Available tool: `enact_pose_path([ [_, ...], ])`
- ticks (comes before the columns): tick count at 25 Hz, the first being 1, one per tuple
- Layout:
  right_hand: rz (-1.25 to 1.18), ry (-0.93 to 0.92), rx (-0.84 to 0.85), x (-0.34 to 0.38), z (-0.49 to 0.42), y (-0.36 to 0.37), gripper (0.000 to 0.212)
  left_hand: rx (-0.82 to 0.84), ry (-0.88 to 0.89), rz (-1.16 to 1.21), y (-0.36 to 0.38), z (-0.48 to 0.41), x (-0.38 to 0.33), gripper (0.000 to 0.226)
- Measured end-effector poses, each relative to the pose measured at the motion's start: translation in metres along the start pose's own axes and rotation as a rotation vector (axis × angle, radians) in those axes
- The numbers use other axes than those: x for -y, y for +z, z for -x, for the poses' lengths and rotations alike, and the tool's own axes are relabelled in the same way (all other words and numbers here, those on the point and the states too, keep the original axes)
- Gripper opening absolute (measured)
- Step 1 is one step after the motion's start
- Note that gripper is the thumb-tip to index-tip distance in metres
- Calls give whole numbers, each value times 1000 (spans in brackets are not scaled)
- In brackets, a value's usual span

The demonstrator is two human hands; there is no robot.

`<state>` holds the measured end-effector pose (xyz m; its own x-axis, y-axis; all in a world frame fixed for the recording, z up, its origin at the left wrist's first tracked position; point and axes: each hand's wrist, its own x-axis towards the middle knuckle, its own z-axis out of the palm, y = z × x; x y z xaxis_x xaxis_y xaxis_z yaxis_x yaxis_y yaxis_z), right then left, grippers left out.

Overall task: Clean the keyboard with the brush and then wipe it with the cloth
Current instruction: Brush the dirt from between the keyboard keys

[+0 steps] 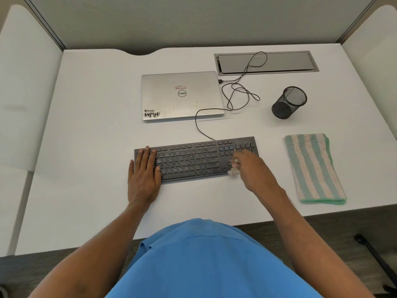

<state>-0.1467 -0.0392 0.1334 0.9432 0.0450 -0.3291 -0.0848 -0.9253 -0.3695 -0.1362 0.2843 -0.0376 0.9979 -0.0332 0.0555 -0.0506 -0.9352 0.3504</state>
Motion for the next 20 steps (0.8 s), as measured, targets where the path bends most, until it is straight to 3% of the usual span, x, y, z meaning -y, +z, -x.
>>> enact_pose_path([
  [6, -24, 7, -61, 9, -4, -6, 18, -1, -5, -4, 1, 0, 1, 61],
  [12, -102, -27, 20, 17, -12, 2, 18, -3, -6, 8, 1, -1, 1, 61],
  [20, 40, 21, -113, 5, -20, -1, 24, -2, -4, 8, 0, 0, 1, 61],
])
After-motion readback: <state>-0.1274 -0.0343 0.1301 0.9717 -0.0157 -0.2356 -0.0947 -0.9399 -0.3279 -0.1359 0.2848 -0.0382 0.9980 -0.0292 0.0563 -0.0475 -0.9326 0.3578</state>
